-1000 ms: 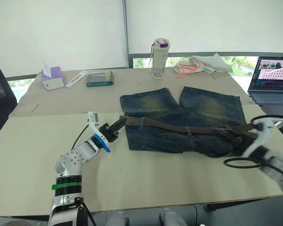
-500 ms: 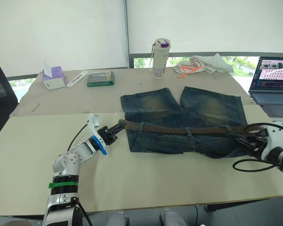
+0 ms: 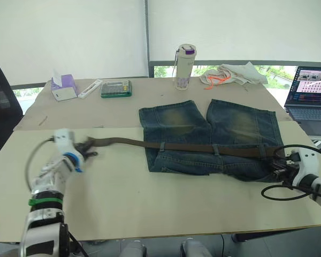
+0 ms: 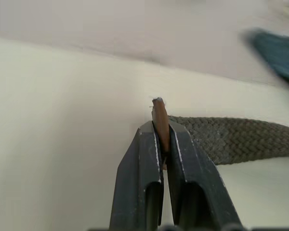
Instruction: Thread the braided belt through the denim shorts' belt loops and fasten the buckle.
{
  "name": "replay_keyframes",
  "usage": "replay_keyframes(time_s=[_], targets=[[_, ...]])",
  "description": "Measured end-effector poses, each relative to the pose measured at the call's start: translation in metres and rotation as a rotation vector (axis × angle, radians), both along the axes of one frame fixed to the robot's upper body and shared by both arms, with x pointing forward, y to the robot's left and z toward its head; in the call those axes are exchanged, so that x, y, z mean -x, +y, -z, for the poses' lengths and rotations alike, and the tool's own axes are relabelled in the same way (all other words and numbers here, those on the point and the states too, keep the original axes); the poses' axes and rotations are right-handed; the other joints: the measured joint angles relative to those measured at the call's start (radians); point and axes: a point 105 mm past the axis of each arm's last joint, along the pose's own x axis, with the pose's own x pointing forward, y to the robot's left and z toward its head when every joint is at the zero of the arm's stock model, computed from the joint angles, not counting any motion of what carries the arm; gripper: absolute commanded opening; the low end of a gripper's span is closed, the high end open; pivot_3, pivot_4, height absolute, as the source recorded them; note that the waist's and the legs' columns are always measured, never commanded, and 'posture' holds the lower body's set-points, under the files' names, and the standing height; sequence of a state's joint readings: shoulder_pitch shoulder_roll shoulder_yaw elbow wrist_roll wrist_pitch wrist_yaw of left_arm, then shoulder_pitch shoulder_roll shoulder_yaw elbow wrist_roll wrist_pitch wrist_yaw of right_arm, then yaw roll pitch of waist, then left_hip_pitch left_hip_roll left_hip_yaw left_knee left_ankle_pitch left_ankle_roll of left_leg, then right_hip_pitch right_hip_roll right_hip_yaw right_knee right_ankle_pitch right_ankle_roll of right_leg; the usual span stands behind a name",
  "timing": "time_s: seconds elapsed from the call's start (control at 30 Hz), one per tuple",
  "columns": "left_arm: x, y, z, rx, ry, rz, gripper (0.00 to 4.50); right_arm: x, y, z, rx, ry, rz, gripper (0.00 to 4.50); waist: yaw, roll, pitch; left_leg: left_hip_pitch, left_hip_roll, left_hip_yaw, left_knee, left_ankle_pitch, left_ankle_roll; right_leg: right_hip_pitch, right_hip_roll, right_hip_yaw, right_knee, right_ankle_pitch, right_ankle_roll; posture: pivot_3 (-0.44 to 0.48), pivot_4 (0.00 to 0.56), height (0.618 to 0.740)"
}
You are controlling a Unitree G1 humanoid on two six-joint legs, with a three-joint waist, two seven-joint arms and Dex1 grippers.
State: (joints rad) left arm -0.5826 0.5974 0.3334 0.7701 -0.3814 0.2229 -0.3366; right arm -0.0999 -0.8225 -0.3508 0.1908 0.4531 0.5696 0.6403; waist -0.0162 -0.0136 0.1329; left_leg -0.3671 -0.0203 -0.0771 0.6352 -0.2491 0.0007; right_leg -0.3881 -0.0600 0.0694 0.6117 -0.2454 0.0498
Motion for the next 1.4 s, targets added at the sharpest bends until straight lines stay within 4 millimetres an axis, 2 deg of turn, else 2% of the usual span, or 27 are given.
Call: replay_keyframes(time_s=[0.07,0.2,0.3,0.37,0.4,0.53,0.63,0.73,0.8,0.83,1.0,1.07,1.17,1.4], targets=[[0.004,0.023,-0.005,-0.04,-0.017,-0.106,0.0,0.001,0.0,0.0,-0.008,-0.005,0.005,0.03,0.002,0.0,0.0,0.0,0.0,-0.001,0.0,0.0,0.0,0.0,-0.001,0.0,0.0,0.0,0.0,0.0,0.15,0.74],[0.006,0.029,0.006,-0.043,0.004,-0.155,0.0,0.001,0.005,0.0,-0.016,-0.014,-0.005,0.03,0.004,-0.001,0.0,0.0,-0.001,0.0,0.0,0.0,-0.001,0.0,-0.001,0.0,0.0,0.0,0.001,0.0,0.15,0.74],[0.004,0.024,0.007,-0.045,-0.001,-0.129,0.0,0.003,0.004,0.001,-0.017,-0.016,-0.003,0.03,0.005,-0.001,0.0,0.0,-0.001,0.0,0.0,0.0,-0.001,0.0,-0.001,0.0,0.001,0.0,0.001,0.0,0.15,0.74],[0.002,0.018,0.009,-0.036,-0.009,-0.103,0.0,0.005,0.005,0.001,-0.016,-0.02,-0.015,0.8,0.007,-0.001,0.0,0.0,-0.001,0.001,0.0,0.0,-0.001,0.0,-0.001,-0.001,0.001,0.0,0.001,0.0,0.15,0.74],[0.001,0.016,0.01,-0.034,-0.01,-0.095,0.0,0.006,0.006,0.0,-0.019,-0.024,-0.027,1.02,0.007,-0.001,0.0,0.0,-0.001,0.001,0.0,0.0,-0.001,0.0,-0.001,-0.001,0.001,0.0,0.001,0.0,0.15,0.74],[0.0,0.008,0.01,-0.026,-0.019,-0.049,0.0,0.012,0.013,-0.014,-0.04,-0.049,-0.109,2.46,0.006,0.0,-0.001,0.0,-0.001,0.001,0.0,0.0,-0.001,0.0,-0.001,-0.001,0.001,0.0,0.001,0.0,0.15,0.74],[-0.001,0.004,0.01,-0.02,-0.02,-0.017,0.0,0.013,0.015,-0.034,0.002,-0.06,-0.186,3.5,0.005,0.0,-0.001,0.0,-0.002,0.002,0.001,0.0,-0.001,0.001,-0.001,-0.001,0.001,0.0,0.001,0.0,0.15,0.74],[-0.001,0.002,0.012,-0.021,-0.01,-0.006,0.0,-0.007,0.015,-0.068,0.015,-0.132,-0.204,4.48,0.001,0.0,-0.001,0.001,-0.002,0.002,0.001,0.0,-0.001,0.001,-0.001,0.0,0.002,0.0,0.001,0.0,0.15,0.74],[-0.003,-0.002,0.012,-0.017,-0.013,0.005,0.0,-0.019,0.014,-0.084,0.02,-0.167,-0.198,4.48,0.002,0.0,-0.001,0.001,-0.001,0.002,0.001,0.0,-0.001,0.001,0.0,-0.001,0.002,0.0,0.001,0.0,0.15,0.74],[-0.004,-0.003,0.012,-0.016,-0.015,0.011,0.0,-0.024,0.014,-0.085,0.029,-0.155,-0.195,4.48,0.002,0.0,-0.001,0.001,-0.001,0.003,0.001,0.0,-0.001,0.001,0.0,-0.002,0.002,0.0,0.001,0.0,0.15,0.74],[-0.004,-0.007,0.012,-0.014,-0.024,0.022,0.0,-0.044,0.014,-0.047,-0.013,0.05,-0.159,4.48,0.006,0.001,-0.001,-0.001,-0.001,0.003,0.001,0.001,-0.001,0.0,-0.002,-0.001,0.002,0.001,0.0,0.0,0.15,0.74],[-0.003,-0.009,0.012,-0.015,-0.029,0.027,0.0,-0.046,0.014,-0.036,-0.033,0.114,-0.148,4.48,0.008,0.001,-0.001,-0.001,-0.002,0.002,0.001,0.001,-0.001,0.0,-0.003,-0.001,0.002,0.001,0.0,0.0,0.15,0.74],[0.0,-0.01,0.014,-0.019,-0.032,0.028,0.0,-0.048,0.012,-0.031,-0.059,0.15,-0.134,3.63,0.008,0.001,-0.001,-0.001,-0.001,0.001,0.001,0.001,-0.001,0.0,-0.003,-0.001,0.002,0.001,0.0,0.0,0.15,0.74],[0.007,-0.001,0.017,-0.006,-0.028,-0.016,0.0,-0.048,0.017,-0.037,-0.104,0.135,-0.176,1.25,-0.002,0.002,-0.002,0.0,-0.001,0.0,0.001,0.001,-0.001,0.0,-0.002,-0.001,0.003,0.001,0.0,0.0,0.15,0.74]])
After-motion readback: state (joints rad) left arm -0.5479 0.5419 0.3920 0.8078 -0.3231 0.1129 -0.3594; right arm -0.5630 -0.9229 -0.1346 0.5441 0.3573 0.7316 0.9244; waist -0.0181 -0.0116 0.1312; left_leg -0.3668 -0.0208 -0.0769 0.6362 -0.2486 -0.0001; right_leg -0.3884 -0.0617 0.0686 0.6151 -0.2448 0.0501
